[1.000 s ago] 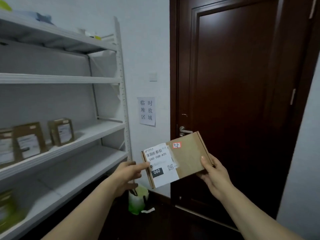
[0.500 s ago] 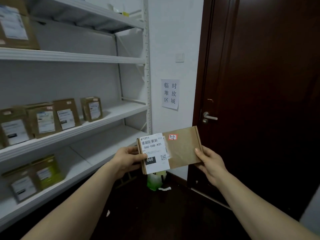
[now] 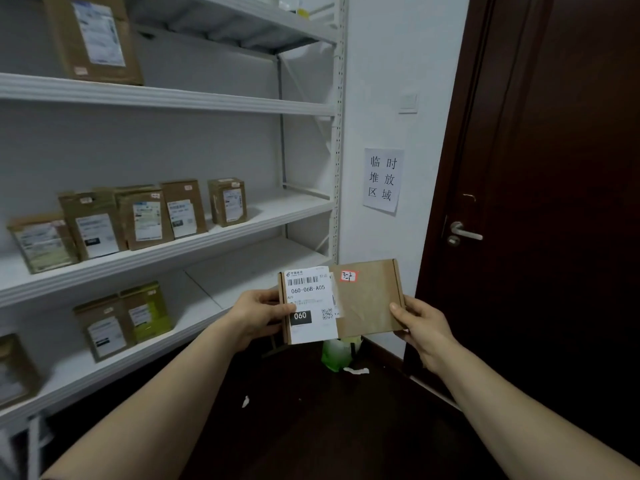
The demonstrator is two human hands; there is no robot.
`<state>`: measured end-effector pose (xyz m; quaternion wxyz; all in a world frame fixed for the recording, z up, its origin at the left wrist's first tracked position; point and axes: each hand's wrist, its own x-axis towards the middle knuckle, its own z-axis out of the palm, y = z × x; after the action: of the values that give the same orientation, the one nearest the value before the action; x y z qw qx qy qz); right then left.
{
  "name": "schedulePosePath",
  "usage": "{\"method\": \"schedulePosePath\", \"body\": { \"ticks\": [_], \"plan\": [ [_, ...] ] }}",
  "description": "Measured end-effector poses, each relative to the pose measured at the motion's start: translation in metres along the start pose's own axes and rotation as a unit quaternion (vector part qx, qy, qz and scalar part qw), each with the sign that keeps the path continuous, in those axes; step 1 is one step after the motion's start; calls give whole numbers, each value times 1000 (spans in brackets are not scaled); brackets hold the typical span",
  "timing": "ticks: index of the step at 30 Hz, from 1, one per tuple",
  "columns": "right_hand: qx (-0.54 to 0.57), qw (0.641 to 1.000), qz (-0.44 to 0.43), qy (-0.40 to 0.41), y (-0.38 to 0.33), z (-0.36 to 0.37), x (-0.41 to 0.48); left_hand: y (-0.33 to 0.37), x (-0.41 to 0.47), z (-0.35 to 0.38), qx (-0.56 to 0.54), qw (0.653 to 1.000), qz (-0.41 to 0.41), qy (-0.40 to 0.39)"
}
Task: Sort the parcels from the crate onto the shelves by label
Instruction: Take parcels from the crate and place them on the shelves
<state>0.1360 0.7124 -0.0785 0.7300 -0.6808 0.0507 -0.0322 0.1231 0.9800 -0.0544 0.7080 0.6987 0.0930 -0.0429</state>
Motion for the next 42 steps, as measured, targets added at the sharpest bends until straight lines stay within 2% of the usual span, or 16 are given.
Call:
{"method": "schedulePosePath", "body": {
  "ticks": [16,30,42],
  "plan": [
    [-52,997,27,-52,13,38,3,-18,-12,-41,1,998,-23,61],
    [-81,993,40,-71,28,52,3,-29,-16,-57,11,995,-46,83],
    [-102,987,84,-96,48,87,7,-52,-25,-83,23,988,-86,124]
  ]
}}
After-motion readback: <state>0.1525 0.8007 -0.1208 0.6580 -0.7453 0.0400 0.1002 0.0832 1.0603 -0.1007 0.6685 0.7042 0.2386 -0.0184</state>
